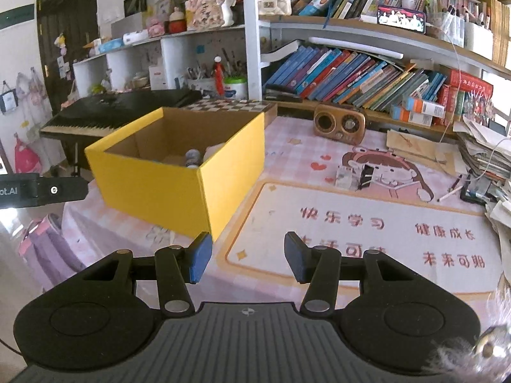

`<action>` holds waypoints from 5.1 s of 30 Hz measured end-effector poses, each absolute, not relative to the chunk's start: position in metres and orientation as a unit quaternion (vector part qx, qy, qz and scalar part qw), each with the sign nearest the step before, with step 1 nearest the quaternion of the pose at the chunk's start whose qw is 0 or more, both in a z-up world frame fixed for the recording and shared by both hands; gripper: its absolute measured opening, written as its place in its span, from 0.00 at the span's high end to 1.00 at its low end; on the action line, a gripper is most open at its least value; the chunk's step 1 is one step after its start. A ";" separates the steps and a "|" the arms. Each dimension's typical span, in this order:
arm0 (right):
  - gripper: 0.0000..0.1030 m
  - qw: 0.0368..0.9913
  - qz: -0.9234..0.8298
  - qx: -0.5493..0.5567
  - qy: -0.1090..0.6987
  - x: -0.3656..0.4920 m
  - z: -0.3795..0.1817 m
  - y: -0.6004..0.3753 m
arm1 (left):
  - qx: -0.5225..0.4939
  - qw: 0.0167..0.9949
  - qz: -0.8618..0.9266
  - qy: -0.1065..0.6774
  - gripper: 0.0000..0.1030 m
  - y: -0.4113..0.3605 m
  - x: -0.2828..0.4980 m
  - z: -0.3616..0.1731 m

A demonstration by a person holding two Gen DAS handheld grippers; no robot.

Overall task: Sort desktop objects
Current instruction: 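Withdraw both tools from the box back over the mat, then move both tools toward the white card box and black binder clip, then grasp the white card box with the left tool while the right tool grasps the black clip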

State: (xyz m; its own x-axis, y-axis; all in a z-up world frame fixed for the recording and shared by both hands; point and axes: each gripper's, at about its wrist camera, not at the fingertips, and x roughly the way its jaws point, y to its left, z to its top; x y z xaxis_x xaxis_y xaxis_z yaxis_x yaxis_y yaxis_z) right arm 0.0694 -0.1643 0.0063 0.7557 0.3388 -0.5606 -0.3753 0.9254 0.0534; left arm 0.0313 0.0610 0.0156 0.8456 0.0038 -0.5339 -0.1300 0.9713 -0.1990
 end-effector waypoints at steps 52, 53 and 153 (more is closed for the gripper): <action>0.41 0.940 0.056 -0.006 0.337 0.028 -0.010 -0.235 | -0.063 0.927 -0.136 0.344 0.17 -0.035 0.048 -0.012; 0.41 0.940 0.054 -0.005 0.337 0.029 -0.010 -0.238 | -0.063 0.926 -0.138 0.345 0.17 -0.037 0.050 -0.012; 0.78 0.890 0.304 -0.099 0.326 0.390 -0.069 -0.313 | -0.014 0.913 -0.006 0.407 0.17 -0.150 0.310 -0.054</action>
State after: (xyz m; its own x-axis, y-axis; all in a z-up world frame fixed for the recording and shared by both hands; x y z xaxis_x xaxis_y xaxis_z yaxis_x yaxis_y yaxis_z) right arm 0.3899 -0.3134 -0.0687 0.6023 0.4766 -0.6404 -0.6053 0.7957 0.0229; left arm 0.3096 -0.1504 -0.0540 0.6683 -0.0220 -0.7436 -0.0013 0.9995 -0.0307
